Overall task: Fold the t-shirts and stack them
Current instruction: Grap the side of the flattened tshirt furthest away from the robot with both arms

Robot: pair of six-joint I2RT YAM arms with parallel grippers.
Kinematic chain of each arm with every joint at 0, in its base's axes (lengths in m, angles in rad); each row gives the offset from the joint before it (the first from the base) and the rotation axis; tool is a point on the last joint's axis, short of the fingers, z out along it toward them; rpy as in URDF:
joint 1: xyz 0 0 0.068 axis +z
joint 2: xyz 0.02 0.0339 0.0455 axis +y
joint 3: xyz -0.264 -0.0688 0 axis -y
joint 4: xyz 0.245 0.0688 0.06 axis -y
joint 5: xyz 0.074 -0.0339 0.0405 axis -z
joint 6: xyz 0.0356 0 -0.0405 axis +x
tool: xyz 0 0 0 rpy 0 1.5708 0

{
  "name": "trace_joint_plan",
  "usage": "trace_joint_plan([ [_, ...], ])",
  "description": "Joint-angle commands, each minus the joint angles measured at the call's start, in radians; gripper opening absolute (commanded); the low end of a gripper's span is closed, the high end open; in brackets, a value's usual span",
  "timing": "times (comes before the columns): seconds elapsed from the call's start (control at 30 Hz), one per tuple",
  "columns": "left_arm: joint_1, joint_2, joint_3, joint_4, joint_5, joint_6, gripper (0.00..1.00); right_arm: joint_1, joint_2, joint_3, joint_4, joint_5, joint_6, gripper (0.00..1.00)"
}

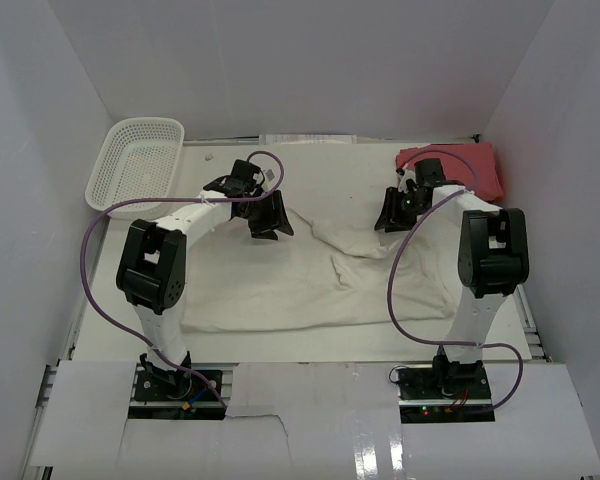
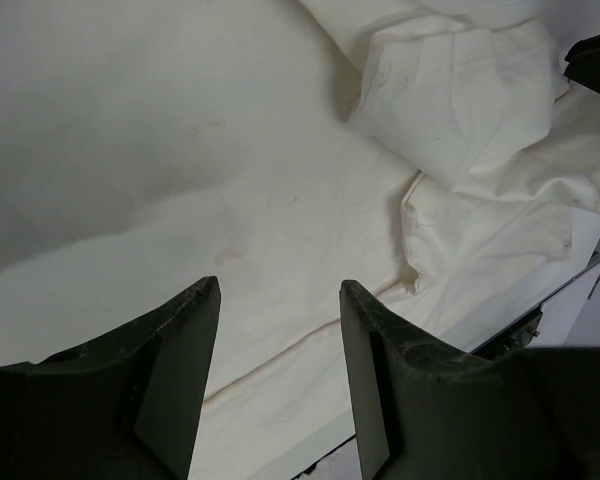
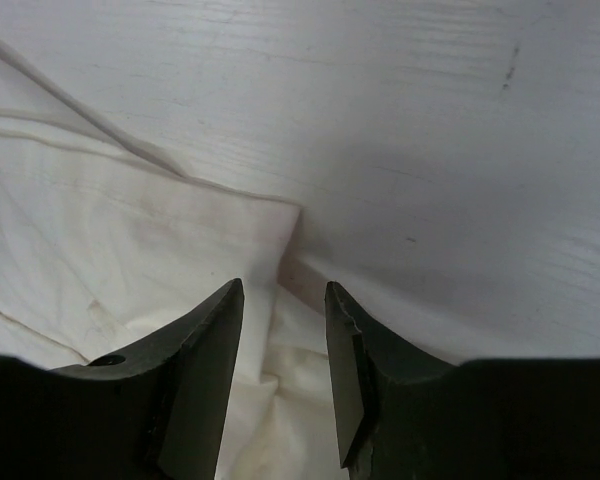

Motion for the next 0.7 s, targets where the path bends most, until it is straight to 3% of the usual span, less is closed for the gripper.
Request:
trace_joint_plan([
  [0.0, -0.005, -0.009, 0.019, 0.000, 0.004, 0.015, 0.62, -0.024, 0.027, -0.006, -0.007, -0.022, -0.010, 0.45],
  [0.23, -0.005, -0.008, 0.019, 0.002, 0.005, 0.013, 0.62, -0.024, 0.075, 0.003, 0.020, -0.151, 0.002, 0.36],
  [0.67, -0.005, -0.002, 0.025, 0.000, 0.000, 0.013, 0.62, -0.024, 0.089, 0.065, 0.080, -0.345, 0.048, 0.31],
])
